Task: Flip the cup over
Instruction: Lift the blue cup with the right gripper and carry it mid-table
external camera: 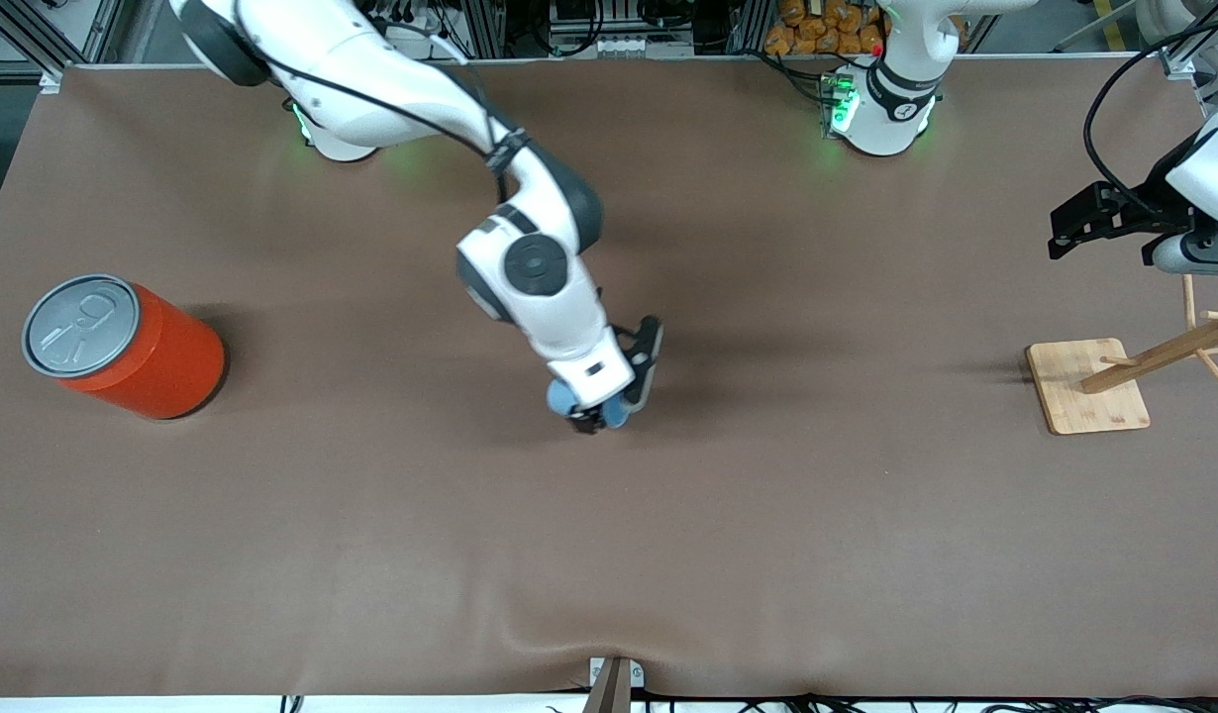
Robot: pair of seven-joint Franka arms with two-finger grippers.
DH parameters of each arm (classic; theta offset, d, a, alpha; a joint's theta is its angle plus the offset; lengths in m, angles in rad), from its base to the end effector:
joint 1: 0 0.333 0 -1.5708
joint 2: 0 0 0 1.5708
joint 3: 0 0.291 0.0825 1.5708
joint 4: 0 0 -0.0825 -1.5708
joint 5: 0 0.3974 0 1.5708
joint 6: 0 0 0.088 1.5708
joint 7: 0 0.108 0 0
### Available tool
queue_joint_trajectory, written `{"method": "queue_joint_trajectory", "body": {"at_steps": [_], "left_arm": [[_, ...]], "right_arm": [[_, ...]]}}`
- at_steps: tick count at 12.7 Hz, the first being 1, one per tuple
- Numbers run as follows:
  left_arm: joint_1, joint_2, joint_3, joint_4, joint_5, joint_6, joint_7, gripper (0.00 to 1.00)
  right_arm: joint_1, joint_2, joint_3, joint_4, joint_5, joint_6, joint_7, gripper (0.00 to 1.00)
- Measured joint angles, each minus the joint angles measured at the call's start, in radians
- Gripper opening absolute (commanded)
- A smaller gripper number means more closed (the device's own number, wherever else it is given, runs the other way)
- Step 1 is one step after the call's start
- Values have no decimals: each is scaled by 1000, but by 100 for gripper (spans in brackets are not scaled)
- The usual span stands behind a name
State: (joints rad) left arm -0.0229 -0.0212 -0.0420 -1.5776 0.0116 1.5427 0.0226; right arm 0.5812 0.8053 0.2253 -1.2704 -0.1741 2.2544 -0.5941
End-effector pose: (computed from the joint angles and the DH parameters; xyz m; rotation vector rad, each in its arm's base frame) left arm 0.5579 -0.0352 0.6047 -3.1258 0.1364 0.0210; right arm 0.5599 0.5161 0.2746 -2.3543 -2.0112 -0.3049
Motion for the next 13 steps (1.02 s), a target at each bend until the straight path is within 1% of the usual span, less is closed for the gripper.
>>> {"method": "queue_joint_trajectory", "body": {"at_steps": [1, 3, 5, 7, 10, 13], "left_arm": [[1, 0, 0, 0, 0, 0, 0, 100], [1, 0, 0, 0, 0, 0, 0, 100], [1, 0, 0, 0, 0, 0, 0, 100], [1, 0, 0, 0, 0, 0, 0, 100], [1, 0, 0, -1, 0, 0, 0, 100], [23, 2, 1, -2, 0, 0, 0, 100]], "right_arm": [[49, 28, -18, 22, -15, 0, -1, 0], [146, 83, -72, 57, -23, 1, 1, 0], [198, 124, -103, 81, -23, 7, 5, 0], [211, 143, -107, 98, -23, 7, 7, 0], [224, 148, -107, 101, -23, 7, 27, 0], [242, 160, -107, 101, -23, 7, 47, 0]]}}
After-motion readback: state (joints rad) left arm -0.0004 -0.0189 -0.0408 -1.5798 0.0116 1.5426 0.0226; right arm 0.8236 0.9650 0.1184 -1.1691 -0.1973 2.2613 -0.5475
